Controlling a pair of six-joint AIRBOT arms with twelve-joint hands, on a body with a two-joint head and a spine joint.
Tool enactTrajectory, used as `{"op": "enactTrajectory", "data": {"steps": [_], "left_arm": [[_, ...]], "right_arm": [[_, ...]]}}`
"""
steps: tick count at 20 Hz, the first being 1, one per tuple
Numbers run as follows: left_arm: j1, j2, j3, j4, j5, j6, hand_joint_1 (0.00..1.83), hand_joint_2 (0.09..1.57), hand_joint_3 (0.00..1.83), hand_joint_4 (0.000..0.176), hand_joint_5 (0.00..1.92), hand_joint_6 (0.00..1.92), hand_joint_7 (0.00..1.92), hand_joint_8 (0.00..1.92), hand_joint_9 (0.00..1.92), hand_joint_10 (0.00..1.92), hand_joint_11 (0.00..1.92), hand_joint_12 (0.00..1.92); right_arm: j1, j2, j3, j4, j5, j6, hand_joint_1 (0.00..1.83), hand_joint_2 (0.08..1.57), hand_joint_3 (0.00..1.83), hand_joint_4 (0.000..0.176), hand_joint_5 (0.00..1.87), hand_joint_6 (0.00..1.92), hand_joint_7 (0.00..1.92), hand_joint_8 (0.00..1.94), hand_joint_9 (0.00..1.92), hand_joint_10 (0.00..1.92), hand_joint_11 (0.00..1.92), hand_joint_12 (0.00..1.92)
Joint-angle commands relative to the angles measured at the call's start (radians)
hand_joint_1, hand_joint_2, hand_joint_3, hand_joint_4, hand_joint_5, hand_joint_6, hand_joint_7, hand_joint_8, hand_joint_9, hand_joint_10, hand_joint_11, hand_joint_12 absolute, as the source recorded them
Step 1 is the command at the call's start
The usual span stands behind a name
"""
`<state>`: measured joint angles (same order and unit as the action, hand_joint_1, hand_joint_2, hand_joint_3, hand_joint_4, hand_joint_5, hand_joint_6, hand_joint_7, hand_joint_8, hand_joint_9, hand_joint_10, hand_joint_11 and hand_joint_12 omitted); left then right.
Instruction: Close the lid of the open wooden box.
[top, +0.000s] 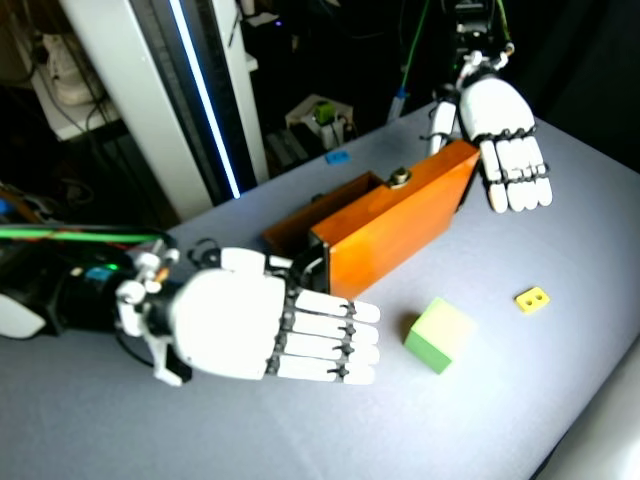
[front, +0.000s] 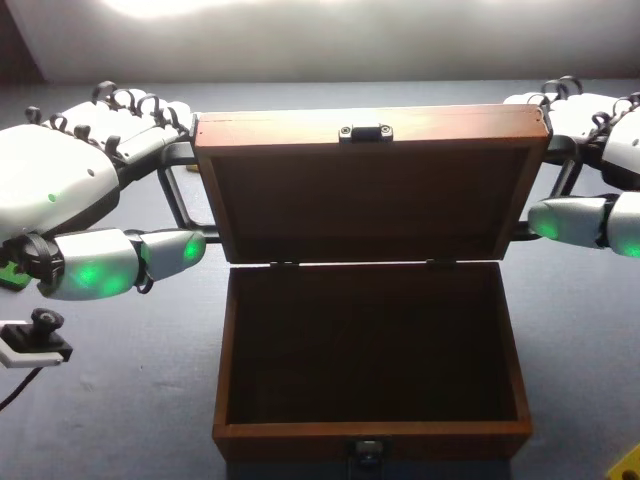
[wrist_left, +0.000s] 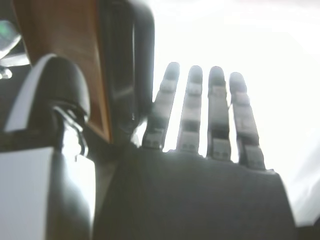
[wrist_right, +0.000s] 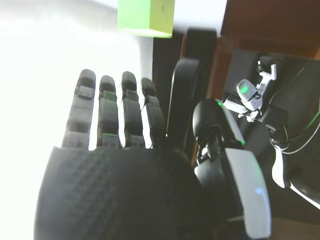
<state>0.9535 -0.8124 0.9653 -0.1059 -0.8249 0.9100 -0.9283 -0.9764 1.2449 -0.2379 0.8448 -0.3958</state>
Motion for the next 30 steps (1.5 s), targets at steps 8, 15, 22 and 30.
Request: {"op": "enactTrajectory", "data": {"steps": [8, 15, 22, 30], "left_arm": [[0.065, 0.035, -0.046, 0.014, -0.206, -0.041, 0.0, 1.31, 0.0, 0.0, 0.0, 0.0, 0.04, 0.01, 0.05, 0.02, 0.05, 0.02], [0.111, 0.044, -0.07, 0.008, -0.235, -0.055, 0.0, 1.35, 0.01, 0.0, 0.0, 0.0, 0.02, 0.0, 0.02, 0.0, 0.01, 0.01], [0.165, 0.03, -0.08, -0.026, -0.238, -0.062, 0.0, 1.37, 0.01, 0.0, 0.0, 0.0, 0.0, 0.0, 0.0, 0.0, 0.01, 0.01], [0.189, 0.019, -0.085, -0.036, -0.249, -0.071, 0.0, 1.39, 0.02, 0.0, 0.0, 0.0, 0.0, 0.0, 0.0, 0.0, 0.0, 0.0]], "right_arm": [[-0.078, 0.055, -0.083, 0.022, 0.219, 0.006, 0.19, 1.4, 0.0, 0.006, 0.17, 0.0, 0.14, 0.0, 0.06, 0.0, 0.11, 0.02], [-0.123, 0.064, -0.116, 0.022, 0.25, 0.017, 0.25, 1.41, 0.0, 0.0, 0.17, 0.0, 0.14, 0.0, 0.05, 0.0, 0.09, 0.01], [-0.172, 0.042, -0.117, 0.028, 0.238, 0.03, 0.36, 1.34, 0.0, 0.055, 0.13, 0.0, 0.08, 0.0, 0.01, 0.0, 0.07, 0.01], [-0.184, 0.039, -0.125, 0.028, 0.239, 0.033, 0.77, 0.99, 0.0, 0.176, 0.0, 0.0, 0.0, 0.0, 0.0, 0.0, 0.0, 0.0]]}}
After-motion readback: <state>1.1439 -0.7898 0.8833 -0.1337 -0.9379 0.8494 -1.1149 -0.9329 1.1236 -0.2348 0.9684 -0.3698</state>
